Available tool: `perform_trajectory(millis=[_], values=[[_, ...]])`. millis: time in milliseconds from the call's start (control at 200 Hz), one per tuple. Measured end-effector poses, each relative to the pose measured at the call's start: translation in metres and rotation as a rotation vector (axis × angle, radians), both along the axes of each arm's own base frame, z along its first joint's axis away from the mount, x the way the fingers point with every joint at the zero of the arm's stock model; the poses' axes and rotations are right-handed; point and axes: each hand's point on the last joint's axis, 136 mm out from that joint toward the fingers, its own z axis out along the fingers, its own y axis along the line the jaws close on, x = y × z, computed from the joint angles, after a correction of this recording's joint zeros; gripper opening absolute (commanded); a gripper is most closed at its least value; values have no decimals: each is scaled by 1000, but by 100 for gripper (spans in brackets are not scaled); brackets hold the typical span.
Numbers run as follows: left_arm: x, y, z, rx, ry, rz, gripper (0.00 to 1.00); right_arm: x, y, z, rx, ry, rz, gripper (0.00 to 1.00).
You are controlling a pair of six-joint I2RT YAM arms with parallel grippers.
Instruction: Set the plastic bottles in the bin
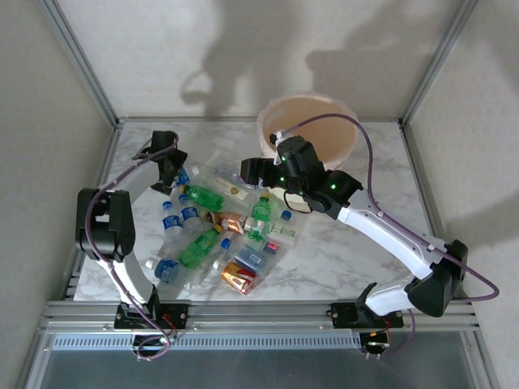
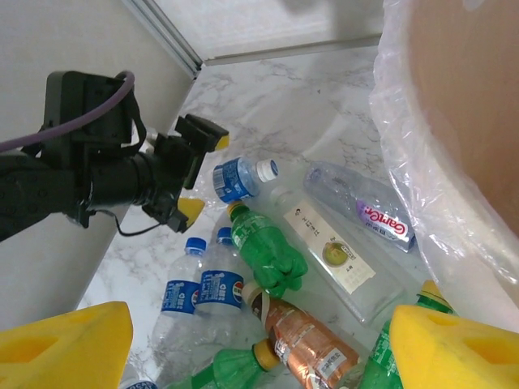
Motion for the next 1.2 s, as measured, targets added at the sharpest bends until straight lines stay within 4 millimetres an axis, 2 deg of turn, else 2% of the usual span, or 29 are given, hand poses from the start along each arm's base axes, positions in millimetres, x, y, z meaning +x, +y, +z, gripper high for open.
perform_trajectory(millis=[320,521,751,886,1196], values=[[24,10,-22,36,62,20,100,1,1,-4,-7,6,1,86],[39,18,-36,55,92,26,94,2,2,-6,-12,9,0,86],[34,25,-54,87,153,18,84,3,2,-7,-17,8,-7,84],[32,27,-54,106,163,15,69,4,1,-8,-19,7,-12,83],[32,31,-52,140,165,12,64,5,-1,-10,-32,2,-29,83]])
